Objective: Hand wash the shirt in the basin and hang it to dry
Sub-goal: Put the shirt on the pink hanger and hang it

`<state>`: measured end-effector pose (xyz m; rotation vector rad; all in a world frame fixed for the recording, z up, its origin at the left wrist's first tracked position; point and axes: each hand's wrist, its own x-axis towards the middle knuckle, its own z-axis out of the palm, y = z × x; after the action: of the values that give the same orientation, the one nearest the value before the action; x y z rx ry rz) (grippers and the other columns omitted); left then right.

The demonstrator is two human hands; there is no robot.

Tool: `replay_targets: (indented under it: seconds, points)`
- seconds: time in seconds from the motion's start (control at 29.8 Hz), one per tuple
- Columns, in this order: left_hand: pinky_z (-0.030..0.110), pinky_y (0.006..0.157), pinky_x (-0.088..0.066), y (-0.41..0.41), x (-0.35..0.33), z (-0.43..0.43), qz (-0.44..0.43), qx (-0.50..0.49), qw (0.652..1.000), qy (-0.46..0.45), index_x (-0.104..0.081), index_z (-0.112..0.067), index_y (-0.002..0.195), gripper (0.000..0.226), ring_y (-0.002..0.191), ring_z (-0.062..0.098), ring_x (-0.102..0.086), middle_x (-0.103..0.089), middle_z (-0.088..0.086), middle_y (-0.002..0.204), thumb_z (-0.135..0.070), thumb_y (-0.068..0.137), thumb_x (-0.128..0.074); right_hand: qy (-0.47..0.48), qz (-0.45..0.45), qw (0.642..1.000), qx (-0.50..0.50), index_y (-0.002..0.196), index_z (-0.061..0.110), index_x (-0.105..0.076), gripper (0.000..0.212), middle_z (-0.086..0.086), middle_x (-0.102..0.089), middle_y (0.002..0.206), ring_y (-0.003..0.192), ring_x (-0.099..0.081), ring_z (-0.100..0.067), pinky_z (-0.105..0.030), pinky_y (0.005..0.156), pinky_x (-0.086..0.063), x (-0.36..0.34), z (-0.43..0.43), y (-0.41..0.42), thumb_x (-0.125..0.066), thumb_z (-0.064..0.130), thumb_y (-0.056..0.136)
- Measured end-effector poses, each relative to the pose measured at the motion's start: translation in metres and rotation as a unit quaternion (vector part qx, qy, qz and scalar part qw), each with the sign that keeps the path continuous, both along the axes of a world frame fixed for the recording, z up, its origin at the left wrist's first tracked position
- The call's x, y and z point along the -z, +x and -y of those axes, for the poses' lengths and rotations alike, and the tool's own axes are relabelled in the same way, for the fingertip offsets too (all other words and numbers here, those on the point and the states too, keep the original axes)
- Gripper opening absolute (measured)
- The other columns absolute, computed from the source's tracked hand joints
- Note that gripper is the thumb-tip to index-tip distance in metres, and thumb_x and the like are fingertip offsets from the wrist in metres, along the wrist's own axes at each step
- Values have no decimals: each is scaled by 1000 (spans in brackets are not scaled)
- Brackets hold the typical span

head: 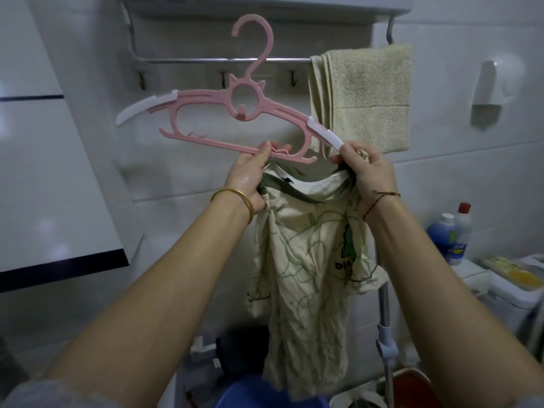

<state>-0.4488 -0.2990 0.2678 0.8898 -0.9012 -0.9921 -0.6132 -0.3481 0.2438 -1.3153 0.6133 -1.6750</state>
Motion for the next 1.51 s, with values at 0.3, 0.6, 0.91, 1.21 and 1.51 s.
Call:
replay_targets:
  seconds: [0.3,0.6,0.91,1.21,1.51]
  points:
    - [48,96,-48,5,19,-28,132,-86,987,-7,-57,-10,82,18,79,24,-67,-70,12,79,-18,97,-50,136,-100,983,-73,85,10,-72,41,-7,-71,83,75,-59,-23,-35,74,-47,41,-17,6,-52,45,92]
    - [37,82,-54,14,8,-57,266,1,963,34,-59,-8,82,18,76,25,-67,-70,15,84,-19,95,-53,-102,-180,970,-131,104,19,-58,16,-2,-61,75,43,-55,-16,-26,43,-48,38,-46,20,-43,20,98]
    - [22,69,-43,39,5,-88,593,-13,794,132,-65,-29,76,12,80,8,-56,-59,-9,85,-24,75,-76,-74,-74,983,-151,87,11,-56,22,3,-63,69,56,-57,-7,-19,56,-48,52,-61,16,-44,27,95]
    - [38,82,-51,30,9,-81,358,-117,926,36,-59,-20,77,12,82,25,-61,-64,7,83,-15,88,-59,-33,-238,954,-178,84,11,-65,12,14,-68,68,62,-58,3,-15,62,-48,55,-69,11,-56,16,90]
    - [25,68,-54,17,-3,-94,274,12,960,58,-67,-3,97,16,72,17,-62,-65,9,85,-11,83,-66,-78,-238,956,-153,76,10,-59,15,4,-64,66,61,-61,-5,-20,62,-53,54,-75,14,-55,10,90]
